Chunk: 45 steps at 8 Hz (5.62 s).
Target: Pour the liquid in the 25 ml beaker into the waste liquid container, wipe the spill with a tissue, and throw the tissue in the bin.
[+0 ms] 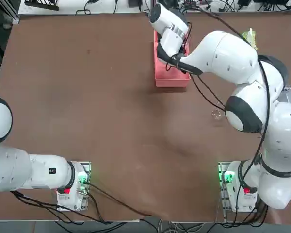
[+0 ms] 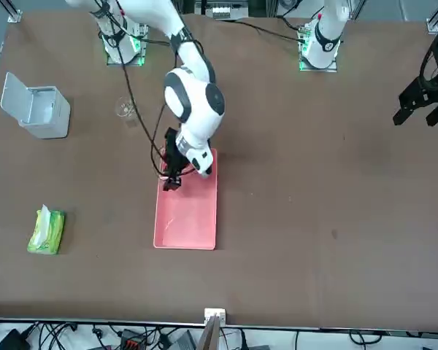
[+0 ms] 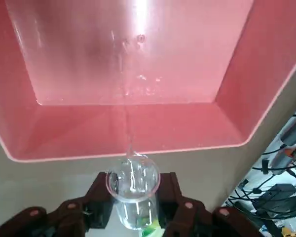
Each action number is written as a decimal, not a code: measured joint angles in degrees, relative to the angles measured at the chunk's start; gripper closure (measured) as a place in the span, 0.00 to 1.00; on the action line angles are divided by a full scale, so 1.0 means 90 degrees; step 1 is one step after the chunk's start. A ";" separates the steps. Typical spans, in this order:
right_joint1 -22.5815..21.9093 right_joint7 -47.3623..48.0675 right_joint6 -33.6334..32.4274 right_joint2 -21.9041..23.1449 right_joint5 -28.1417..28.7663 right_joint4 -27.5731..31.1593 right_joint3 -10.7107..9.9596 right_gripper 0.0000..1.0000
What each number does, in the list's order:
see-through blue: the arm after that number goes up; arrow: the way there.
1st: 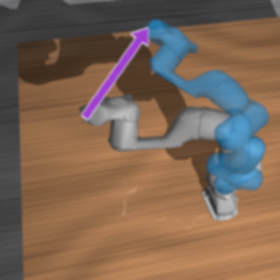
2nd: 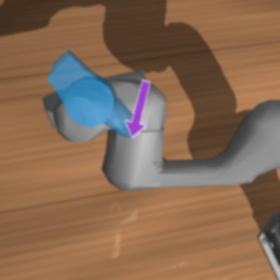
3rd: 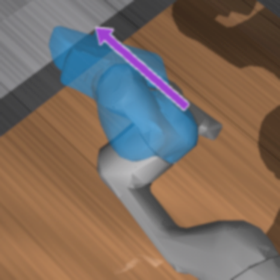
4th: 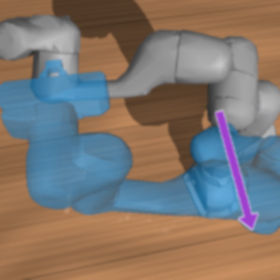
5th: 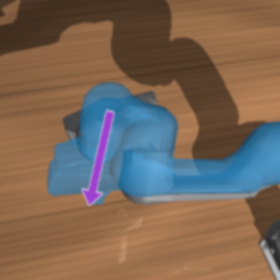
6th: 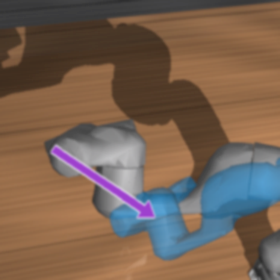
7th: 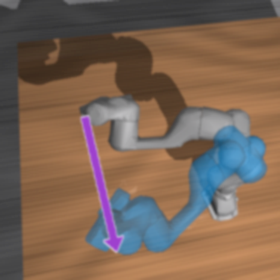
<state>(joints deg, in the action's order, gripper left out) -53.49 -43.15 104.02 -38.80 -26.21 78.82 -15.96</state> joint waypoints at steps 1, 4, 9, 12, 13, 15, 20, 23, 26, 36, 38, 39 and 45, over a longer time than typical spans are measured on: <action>-0.0027 0.0035 0.0000 -0.0042 -0.0006 -0.0006 0.0000 0.53; -0.0035 0.0045 0.0000 -0.0062 -0.0014 -0.0018 -0.0012 0.53; -0.0036 0.0047 0.0000 -0.0062 -0.0017 -0.0021 -0.0033 0.53; -0.0033 0.0052 0.0001 -0.0064 -0.0051 -0.0057 -0.0058 0.53; -0.0009 0.0061 0.0000 -0.0061 -0.0036 -0.0160 -0.0080 0.53; 0.0187 0.0071 -0.0116 -0.0046 0.0481 -0.0427 -0.0170 0.53; 0.1690 -0.0404 -0.0224 0.0313 0.3021 -0.0795 -0.0246 0.53; 0.3141 -0.2389 -0.0305 0.0390 0.5612 -0.0726 -0.0244 0.53; 0.4121 -0.4389 -0.0373 0.0257 0.7071 -0.0243 -0.0215 0.53; 0.5888 -0.8992 -0.1076 -0.0833 0.9483 0.0526 -0.0173 0.53; 0.6114 -0.9456 -0.1096 -0.1160 0.9730 0.0505 -0.0148 0.53; 0.6167 -0.9606 -0.1099 -0.1294 0.9813 0.0456 -0.0142 0.53; 0.6199 -0.9805 -0.1226 -0.1640 1.0025 0.0262 -0.0136 0.51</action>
<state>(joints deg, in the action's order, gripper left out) 2.30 -131.40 92.99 -53.56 64.01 81.18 -17.19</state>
